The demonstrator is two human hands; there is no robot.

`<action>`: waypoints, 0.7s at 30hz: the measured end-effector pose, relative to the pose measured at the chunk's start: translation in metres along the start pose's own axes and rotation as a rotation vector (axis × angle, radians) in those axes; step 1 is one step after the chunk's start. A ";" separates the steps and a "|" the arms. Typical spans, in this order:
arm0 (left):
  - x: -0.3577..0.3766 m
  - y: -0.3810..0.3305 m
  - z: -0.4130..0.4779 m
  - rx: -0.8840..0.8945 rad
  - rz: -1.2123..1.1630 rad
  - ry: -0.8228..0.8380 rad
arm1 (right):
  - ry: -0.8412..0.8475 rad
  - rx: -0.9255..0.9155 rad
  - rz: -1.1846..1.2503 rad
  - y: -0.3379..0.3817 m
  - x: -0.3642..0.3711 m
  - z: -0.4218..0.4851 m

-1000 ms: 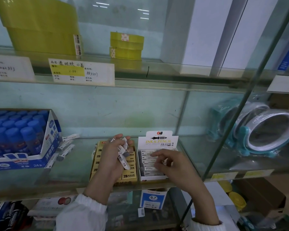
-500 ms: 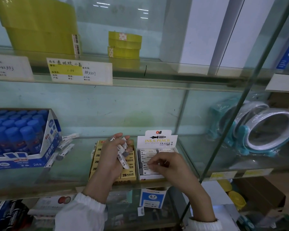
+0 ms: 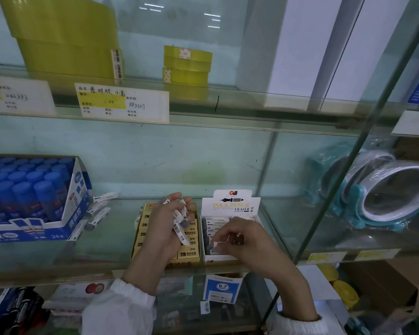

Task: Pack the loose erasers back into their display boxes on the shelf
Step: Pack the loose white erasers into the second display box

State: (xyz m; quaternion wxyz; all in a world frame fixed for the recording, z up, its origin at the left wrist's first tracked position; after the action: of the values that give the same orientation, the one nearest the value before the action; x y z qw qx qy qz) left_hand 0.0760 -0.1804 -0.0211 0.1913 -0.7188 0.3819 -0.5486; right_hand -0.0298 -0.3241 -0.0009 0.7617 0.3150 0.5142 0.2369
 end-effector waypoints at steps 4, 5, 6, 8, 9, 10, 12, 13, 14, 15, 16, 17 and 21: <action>0.000 0.000 0.000 -0.001 0.007 0.004 | -0.067 -0.050 -0.046 0.004 -0.002 0.001; 0.000 0.000 0.000 0.000 0.006 0.003 | -0.041 -0.059 -0.050 0.004 -0.001 0.000; 0.000 0.000 0.000 0.000 0.004 0.003 | -0.013 -0.064 -0.048 0.005 0.000 -0.001; -0.001 0.000 0.001 -0.003 -0.003 0.000 | 0.007 -0.050 -0.053 0.003 0.000 -0.002; -0.001 0.001 0.002 -0.007 -0.004 -0.002 | 0.004 -0.030 -0.064 0.003 -0.002 -0.001; -0.001 0.001 0.002 -0.010 -0.004 -0.005 | -0.002 -0.002 -0.069 0.001 -0.003 -0.002; -0.001 0.001 0.002 -0.014 -0.002 -0.008 | -0.009 0.037 -0.048 0.000 -0.004 -0.002; -0.001 0.001 0.002 -0.015 -0.003 -0.010 | -0.003 0.039 -0.037 0.001 -0.004 -0.002; -0.001 0.001 0.002 -0.017 -0.005 -0.012 | 0.006 0.032 -0.037 0.001 -0.003 -0.003; -0.002 0.001 0.002 -0.018 -0.006 -0.016 | 0.013 0.026 -0.047 0.002 -0.002 -0.004; -0.002 0.001 0.002 -0.020 -0.006 -0.018 | 0.013 0.024 -0.056 0.002 -0.002 -0.004; -0.002 0.001 0.003 -0.022 -0.006 -0.022 | 0.004 0.030 -0.052 0.001 -0.003 -0.004; -0.003 0.001 0.003 -0.055 -0.028 -0.020 | -0.181 0.026 -0.021 0.008 -0.011 0.001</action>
State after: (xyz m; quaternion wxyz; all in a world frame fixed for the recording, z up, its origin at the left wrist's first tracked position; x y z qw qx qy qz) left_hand 0.0779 -0.1789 -0.0250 0.1676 -0.7344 0.3848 -0.5333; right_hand -0.0329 -0.3260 0.0122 0.8034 0.3395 0.4496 0.1927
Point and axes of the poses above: each hand's wrist, its own z-axis towards the middle knuckle, its own x-axis out of the palm, y = z × x, the point moved 5 cm from there along z, towards the middle knuckle, and after that the axes turned 13 degrees about -y, right-handed, at the moved point
